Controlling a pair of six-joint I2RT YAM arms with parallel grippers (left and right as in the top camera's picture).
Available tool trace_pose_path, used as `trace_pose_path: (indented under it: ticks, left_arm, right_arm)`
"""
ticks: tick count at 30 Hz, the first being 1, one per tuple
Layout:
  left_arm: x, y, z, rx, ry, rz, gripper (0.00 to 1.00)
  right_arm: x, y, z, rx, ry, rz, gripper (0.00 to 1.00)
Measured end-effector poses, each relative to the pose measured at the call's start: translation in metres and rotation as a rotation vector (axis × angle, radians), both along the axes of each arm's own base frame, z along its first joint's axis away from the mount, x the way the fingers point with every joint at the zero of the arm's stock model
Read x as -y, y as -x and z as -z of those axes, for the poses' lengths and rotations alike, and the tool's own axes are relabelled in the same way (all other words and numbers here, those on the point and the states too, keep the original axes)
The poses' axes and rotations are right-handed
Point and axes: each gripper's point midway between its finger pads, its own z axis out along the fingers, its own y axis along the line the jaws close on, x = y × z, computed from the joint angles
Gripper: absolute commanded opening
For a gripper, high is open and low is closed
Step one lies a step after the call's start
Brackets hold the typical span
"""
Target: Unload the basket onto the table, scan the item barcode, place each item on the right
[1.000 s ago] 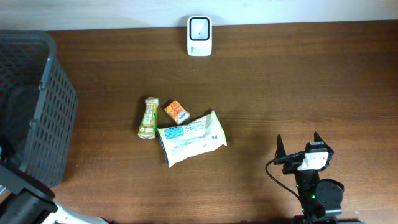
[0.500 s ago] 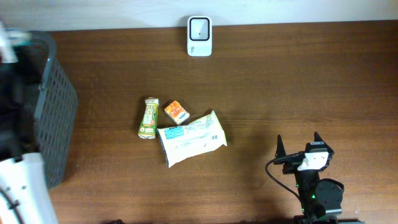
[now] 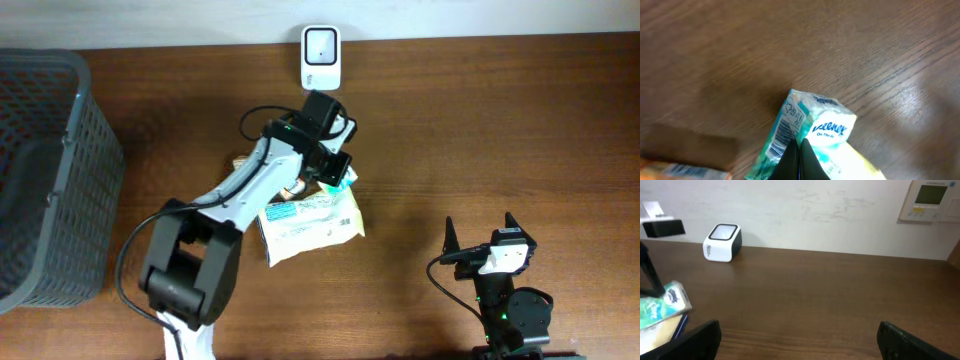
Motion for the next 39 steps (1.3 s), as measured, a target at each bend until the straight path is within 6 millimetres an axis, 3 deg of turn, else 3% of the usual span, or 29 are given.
trace_pose_path:
  ticks: [2,5,6,8,11,12,13,14,15,19,21,39]
  left_arm:
    - [0.004,-0.001,0.007,-0.005,0.003,-0.007,0.67]
    - [0.002,-0.006,0.006,0.010,-0.001,-0.019,0.94]
    - [-0.006,-0.022,-0.010,0.039,-0.004,-0.050,0.99]
    - [-0.043,-0.048,-0.066,0.100,0.000,-0.143,0.99]
    - [-0.134,-0.070,-0.168,0.271,0.036,-0.314,0.99]
    - [-0.175,-0.069,-0.201,0.337,0.026,-0.396,0.99]
    - [-0.201,-0.063,-0.215,0.360,-0.005,-0.450,0.99]
    - [-0.247,-0.053,-0.246,0.427,-0.027,-0.549,0.99]
    - [-0.267,-0.048,-0.249,0.429,-0.049,-0.592,0.99]
    - [-0.331,-0.041,-0.229,0.363,-0.117,-0.732,0.99]
    - [-0.346,-0.039,-0.229,0.363,-0.130,-0.769,0.99]
    - [-0.347,-0.039,-0.229,0.363,-0.130,-0.770,0.99]
  right_arm:
    - [0.000,0.000,0.000,0.000,0.000,0.000,0.99]
    - [0.000,0.000,0.000,0.000,0.000,0.000,0.99]
    - [0.000,0.000,0.000,0.000,0.000,0.000,0.99]
    - [0.000,0.000,0.000,0.000,0.000,0.000,0.99]
    - [0.000,0.000,0.000,0.000,0.000,0.000,0.99]
    - [0.000,0.000,0.000,0.000,0.000,0.000,0.99]
    - [0.000,0.000,0.000,0.000,0.000,0.000,0.98]
    - [0.000,0.000,0.000,0.000,0.000,0.000,0.99]
    - [0.000,0.000,0.000,0.000,0.000,0.000,0.99]
    - [0.000,0.000,0.000,0.000,0.000,0.000,0.99]
    - [0.000,0.000,0.000,0.000,0.000,0.000,0.99]
    - [0.000,0.000,0.000,0.000,0.000,0.000,0.99]
